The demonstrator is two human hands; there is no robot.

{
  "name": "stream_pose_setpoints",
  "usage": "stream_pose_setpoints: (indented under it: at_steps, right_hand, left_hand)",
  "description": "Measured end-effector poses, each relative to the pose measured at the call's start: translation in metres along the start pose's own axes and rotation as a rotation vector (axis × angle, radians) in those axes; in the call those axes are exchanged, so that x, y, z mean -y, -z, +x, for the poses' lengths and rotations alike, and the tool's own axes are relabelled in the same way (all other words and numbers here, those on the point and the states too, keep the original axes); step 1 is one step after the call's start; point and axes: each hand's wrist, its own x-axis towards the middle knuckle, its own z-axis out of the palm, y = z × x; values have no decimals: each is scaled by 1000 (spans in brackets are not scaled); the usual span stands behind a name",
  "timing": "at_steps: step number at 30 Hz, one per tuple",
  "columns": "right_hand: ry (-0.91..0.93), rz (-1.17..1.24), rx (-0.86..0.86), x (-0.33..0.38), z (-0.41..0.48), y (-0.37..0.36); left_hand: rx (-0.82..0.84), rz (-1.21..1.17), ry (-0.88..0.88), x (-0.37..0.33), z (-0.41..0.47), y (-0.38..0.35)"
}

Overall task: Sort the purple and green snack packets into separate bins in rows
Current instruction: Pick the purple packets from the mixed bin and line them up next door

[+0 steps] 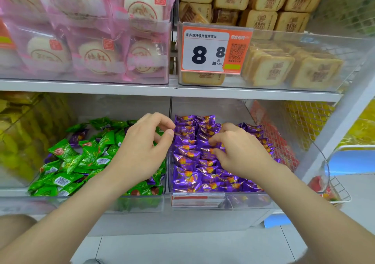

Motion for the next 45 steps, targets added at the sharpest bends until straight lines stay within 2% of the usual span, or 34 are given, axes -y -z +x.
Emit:
stream_pose_setpoints:
  at_steps: [5, 10, 12, 14, 16, 18, 22, 26, 29, 32, 38, 41, 45]
  right_hand:
    - [86, 373, -303, 40, -10, 13]
    - [300, 517, -409, 102, -15, 14]
    - [382, 504, -411, 120, -11, 9]
    - [443, 449, -372, 136, -4, 3]
    - [469, 359, -288, 150, 5, 0]
    - [440, 213, -180, 162, 14, -1]
    - [354, -112, -91, 178, 26, -1]
    - [309, -164, 34, 178, 35, -4]
    - [259, -12, 49, 175, 40, -4]
    - [214, 238, -15, 166, 46, -2]
    - [175, 461, -167, 154, 48, 0]
    - [139, 567, -249, 152, 45, -2]
    - [105, 611, -268, 143, 41, -1]
  left_hand:
    - [14, 117, 3, 7, -10, 17]
    - [-115, 288, 170, 45, -3, 47]
    - [-82, 382, 274, 70, 6, 66]
    - [46, 500, 399, 96, 14, 85]
    - [184, 567, 506, 115, 19, 100]
    - [249, 533, 535, 129, 24, 107]
    - [292, 425, 531, 144, 32, 105]
    - [298, 380, 518, 147, 36, 95]
    - [286, 302, 561, 150, 38, 99]
    - [289, 249, 554, 148, 36, 101]
    - [47, 51, 370, 120, 23, 110]
    - [82, -85, 304, 104, 13, 110]
    - [229, 157, 243, 94, 7, 104]
